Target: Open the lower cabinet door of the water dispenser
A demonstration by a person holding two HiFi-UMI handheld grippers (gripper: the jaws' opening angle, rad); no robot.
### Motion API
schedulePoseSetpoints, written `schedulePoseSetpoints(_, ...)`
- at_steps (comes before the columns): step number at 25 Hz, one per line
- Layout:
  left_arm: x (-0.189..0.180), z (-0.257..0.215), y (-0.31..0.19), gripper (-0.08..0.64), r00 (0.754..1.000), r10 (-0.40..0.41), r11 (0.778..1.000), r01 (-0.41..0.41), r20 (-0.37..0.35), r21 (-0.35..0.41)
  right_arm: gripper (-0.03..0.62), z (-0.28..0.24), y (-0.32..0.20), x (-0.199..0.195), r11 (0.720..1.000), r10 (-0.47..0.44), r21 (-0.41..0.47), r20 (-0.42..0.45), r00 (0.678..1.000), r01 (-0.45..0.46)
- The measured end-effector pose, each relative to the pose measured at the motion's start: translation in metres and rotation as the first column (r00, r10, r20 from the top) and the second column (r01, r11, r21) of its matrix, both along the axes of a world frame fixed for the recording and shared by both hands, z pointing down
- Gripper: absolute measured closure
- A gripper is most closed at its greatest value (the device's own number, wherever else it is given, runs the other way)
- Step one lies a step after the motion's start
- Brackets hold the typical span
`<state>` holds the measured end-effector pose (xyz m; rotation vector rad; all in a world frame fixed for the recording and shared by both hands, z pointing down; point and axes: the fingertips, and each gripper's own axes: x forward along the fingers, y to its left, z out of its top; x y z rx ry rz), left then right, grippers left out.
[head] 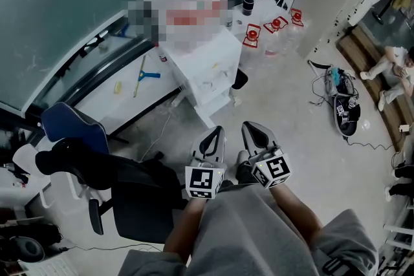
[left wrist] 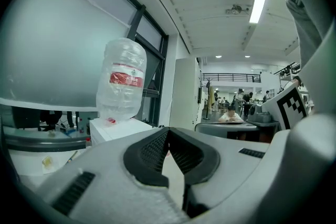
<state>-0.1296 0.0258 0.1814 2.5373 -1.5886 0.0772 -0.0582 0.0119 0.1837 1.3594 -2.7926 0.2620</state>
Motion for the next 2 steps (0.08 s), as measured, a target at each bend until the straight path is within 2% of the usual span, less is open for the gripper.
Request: schedulePoseSetpoints(2,0.0001,0.003,0.0004,0.552,1.0,-0.003,1.0,0.003,-0.002,-0.007,0.583,0.0014,-0.0013,0.0024,1.0,0.006,-0.001,0.003,1.0,-0.006)
